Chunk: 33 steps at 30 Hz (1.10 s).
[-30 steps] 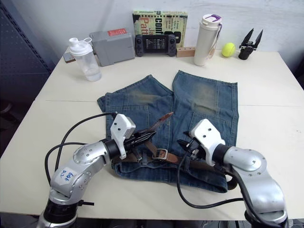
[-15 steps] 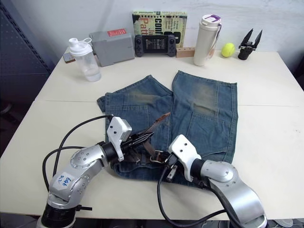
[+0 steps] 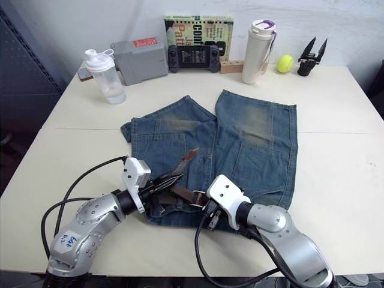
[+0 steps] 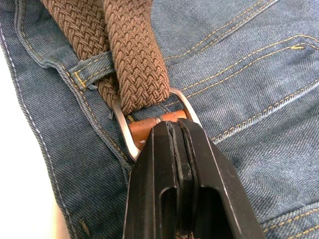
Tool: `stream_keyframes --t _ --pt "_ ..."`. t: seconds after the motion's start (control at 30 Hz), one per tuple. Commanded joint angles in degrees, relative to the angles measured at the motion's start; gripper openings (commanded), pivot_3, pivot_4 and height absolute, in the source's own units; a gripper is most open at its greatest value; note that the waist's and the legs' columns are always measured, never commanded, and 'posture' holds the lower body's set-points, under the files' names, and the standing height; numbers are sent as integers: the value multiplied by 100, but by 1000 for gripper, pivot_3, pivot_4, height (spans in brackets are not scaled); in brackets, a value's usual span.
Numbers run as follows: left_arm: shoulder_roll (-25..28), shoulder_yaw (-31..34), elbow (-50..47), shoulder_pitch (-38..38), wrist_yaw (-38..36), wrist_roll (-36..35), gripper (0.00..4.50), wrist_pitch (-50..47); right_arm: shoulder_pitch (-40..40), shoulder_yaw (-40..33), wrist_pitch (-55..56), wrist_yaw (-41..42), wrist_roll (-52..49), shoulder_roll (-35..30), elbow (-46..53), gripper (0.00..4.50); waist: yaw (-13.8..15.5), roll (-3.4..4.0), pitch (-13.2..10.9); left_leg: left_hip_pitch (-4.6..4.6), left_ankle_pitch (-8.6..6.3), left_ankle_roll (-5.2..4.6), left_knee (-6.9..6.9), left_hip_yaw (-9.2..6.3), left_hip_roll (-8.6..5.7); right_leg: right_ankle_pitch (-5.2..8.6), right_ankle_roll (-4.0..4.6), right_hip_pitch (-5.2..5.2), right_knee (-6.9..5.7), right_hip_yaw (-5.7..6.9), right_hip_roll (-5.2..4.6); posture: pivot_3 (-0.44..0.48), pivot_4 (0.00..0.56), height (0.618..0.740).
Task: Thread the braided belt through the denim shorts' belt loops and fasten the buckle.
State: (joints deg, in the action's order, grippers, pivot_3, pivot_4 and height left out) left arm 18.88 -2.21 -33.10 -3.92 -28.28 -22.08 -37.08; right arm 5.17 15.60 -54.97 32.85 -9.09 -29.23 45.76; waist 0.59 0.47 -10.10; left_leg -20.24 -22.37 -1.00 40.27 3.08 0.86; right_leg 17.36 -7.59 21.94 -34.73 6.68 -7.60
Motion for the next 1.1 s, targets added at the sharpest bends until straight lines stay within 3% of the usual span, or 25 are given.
stream_keyframes --t 0.03,0.17,0.37,1.1 --pt "43 -45 -202 118 68 121 0 342 83 25 -170 -9 -287 109 62 121 0 0 0 0 0 0 0 0 0 0 0 0 0 0 0 0 150 731" --pt "48 -103 -204 135 79 166 0 387 184 -125 -220 -58 -406 299 0 121 -2 -1 0 0 0 0 0 0 0 0 0 -1 2 -1 0 0 150 731" --pt "60 -177 -188 140 79 200 0 458 268 -646 -369 76 -666 11 133 121 -55 -1 0 -1 0 0 -5 0 0 1 3 2 2 0 -1 0 150 731" --pt "73 -275 -106 14 164 259 0 467 549 55 -340 -153 -840 -105 68 121 -51 -1 0 -3 0 0 -6 -1 -2 1 2 2 5 0 -4 0 150 731"
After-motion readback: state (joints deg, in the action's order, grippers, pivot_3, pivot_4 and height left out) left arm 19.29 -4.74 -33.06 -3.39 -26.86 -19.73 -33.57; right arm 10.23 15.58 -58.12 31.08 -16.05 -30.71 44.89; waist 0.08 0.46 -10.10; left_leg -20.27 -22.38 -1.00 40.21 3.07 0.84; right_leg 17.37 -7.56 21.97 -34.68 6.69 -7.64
